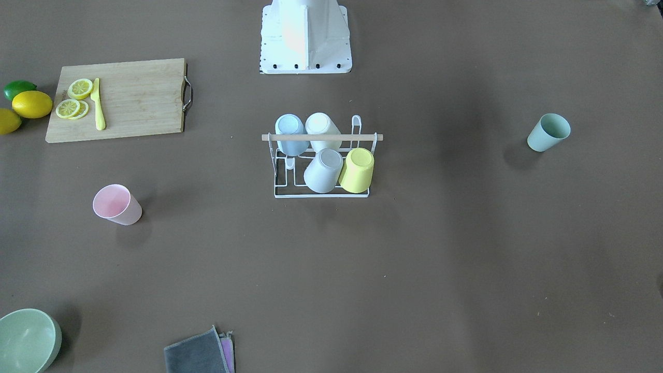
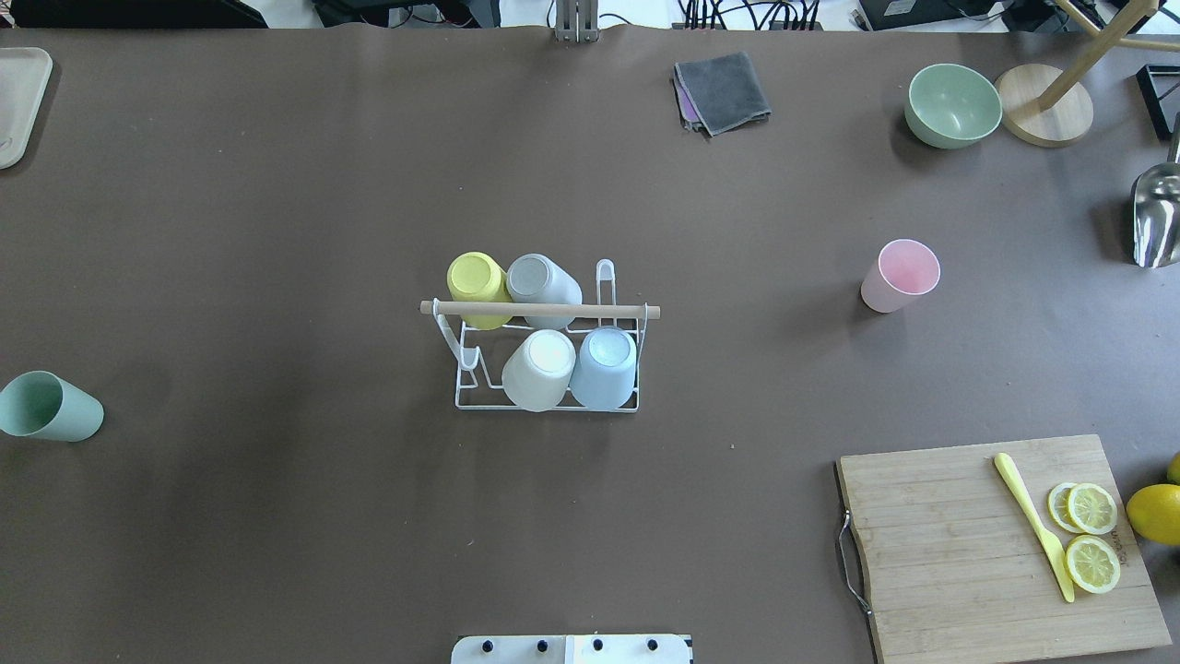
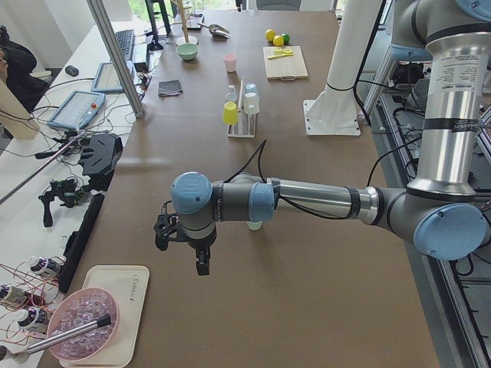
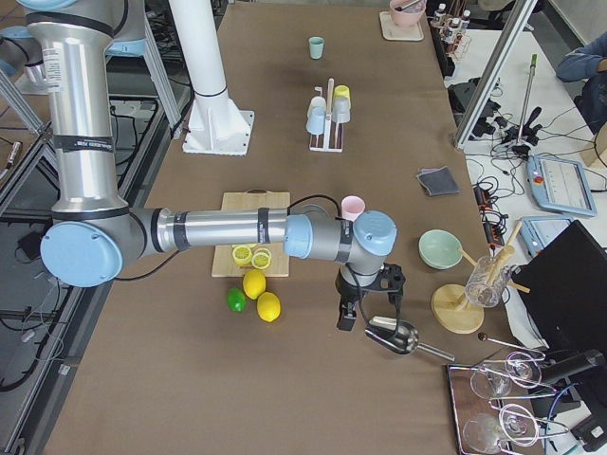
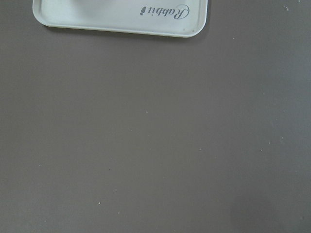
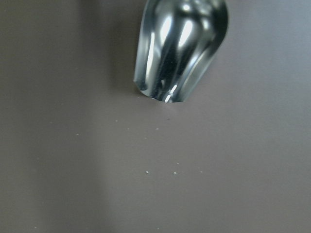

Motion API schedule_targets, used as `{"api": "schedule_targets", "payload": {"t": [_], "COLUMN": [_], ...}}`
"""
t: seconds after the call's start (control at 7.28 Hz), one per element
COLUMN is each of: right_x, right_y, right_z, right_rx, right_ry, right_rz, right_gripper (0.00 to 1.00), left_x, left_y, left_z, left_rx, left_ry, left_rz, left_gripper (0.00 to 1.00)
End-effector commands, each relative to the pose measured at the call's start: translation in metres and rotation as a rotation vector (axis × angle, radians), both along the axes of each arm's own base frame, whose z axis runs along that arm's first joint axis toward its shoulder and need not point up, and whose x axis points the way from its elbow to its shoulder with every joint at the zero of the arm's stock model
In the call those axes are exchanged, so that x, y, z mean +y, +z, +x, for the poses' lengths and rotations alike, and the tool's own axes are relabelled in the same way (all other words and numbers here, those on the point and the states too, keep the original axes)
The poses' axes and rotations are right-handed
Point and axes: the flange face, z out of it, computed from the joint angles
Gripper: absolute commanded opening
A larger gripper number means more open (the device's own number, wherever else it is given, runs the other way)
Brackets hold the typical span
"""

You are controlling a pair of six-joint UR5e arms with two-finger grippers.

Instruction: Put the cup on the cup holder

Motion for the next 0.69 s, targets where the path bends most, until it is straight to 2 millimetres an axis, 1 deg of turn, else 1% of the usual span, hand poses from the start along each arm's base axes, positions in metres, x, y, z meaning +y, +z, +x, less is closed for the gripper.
{"api": "schedule_targets", "payload": {"t": [0.0,0.14,0.27,0.41,0.55], "right_x": [-0.031,-0.046,-0.051,-0.072,-0.091], "right_y": [-0.044,-0.066,-0.072,-0.099,-0.119], "right_z": [-0.087,-0.096,-0.105,-0.122,-0.135], "right_rx": [0.003,0.011,0.001,-0.011,-0.021], "right_ry": [-0.149,-0.155,-0.162,-0.178,-0.186], "right_rz": [0.041,0.040,0.038,0.072,0.074], "right_gripper": [1.00,1.00,1.00,1.00,1.00], "left_x": [0.004,0.000,-0.004,-0.016,-0.033], "left_y": [-0.005,-0.010,-0.013,-0.020,-0.039], "left_z": [0.003,0.009,0.031,0.071,0.077], "left_rx": [0.000,-0.004,-0.005,-0.011,-0.012], "left_ry": [0.005,0.017,0.063,0.144,0.154], "left_rz": [-0.002,0.010,0.015,0.013,-0.022], "left_gripper": [0.98,0.98,0.98,0.98,0.98]}}
